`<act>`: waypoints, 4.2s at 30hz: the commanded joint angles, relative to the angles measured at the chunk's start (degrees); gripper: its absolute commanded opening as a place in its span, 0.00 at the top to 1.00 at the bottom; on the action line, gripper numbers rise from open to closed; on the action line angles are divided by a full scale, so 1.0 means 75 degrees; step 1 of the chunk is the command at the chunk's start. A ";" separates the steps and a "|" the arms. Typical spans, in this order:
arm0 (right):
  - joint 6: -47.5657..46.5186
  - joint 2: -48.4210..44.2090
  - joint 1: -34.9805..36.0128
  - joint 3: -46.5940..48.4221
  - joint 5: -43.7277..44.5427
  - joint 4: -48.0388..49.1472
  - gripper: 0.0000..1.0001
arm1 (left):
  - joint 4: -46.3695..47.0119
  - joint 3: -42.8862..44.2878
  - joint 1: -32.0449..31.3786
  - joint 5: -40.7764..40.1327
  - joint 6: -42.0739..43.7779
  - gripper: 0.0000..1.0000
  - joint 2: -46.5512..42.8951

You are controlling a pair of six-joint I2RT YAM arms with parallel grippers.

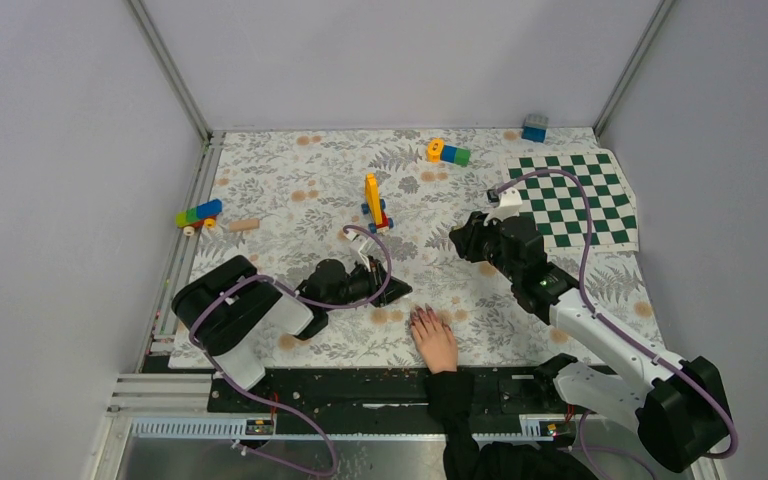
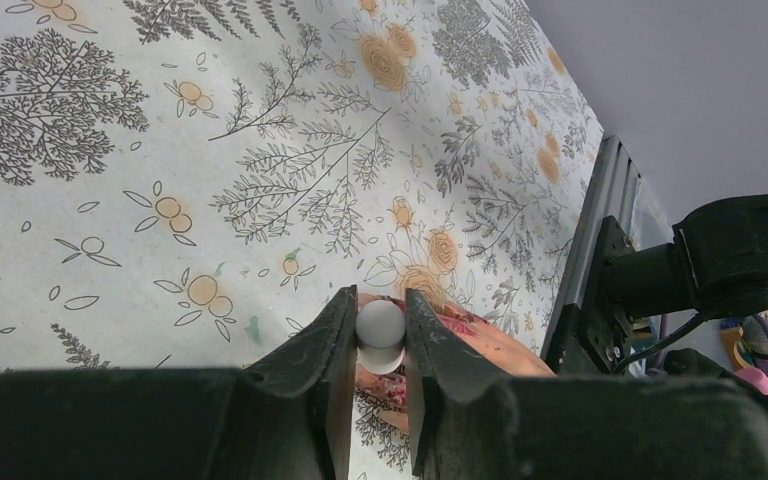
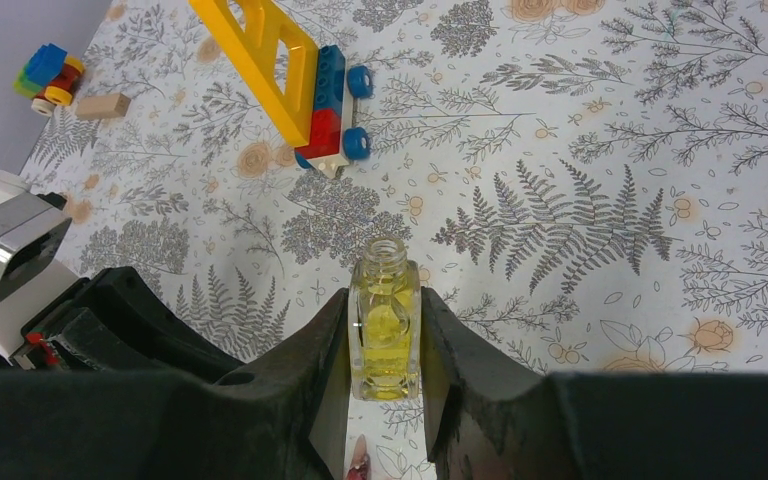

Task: Paint the nails
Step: Paint the nail polish on the nail.

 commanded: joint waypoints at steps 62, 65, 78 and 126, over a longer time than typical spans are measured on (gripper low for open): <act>0.0035 -0.0029 -0.0078 0.0234 -0.0123 0.0316 1.00 | 0.0740 0.0444 -0.0180 0.0115 0.0024 1.00 0.1143; 0.0023 -0.0008 -0.0082 0.0235 -0.0123 0.0319 1.00 | 0.0701 0.0455 -0.0191 0.0091 0.0060 1.00 0.1154; -0.0007 0.0034 -0.0077 0.0245 -0.0100 0.0323 1.00 | 0.0629 0.0523 -0.0179 0.0057 0.0143 1.00 0.1243; 0.0064 0.0123 -0.0086 0.0262 -0.0182 0.0401 1.00 | 0.0694 0.0297 -0.0100 -0.0361 0.0293 1.00 0.1105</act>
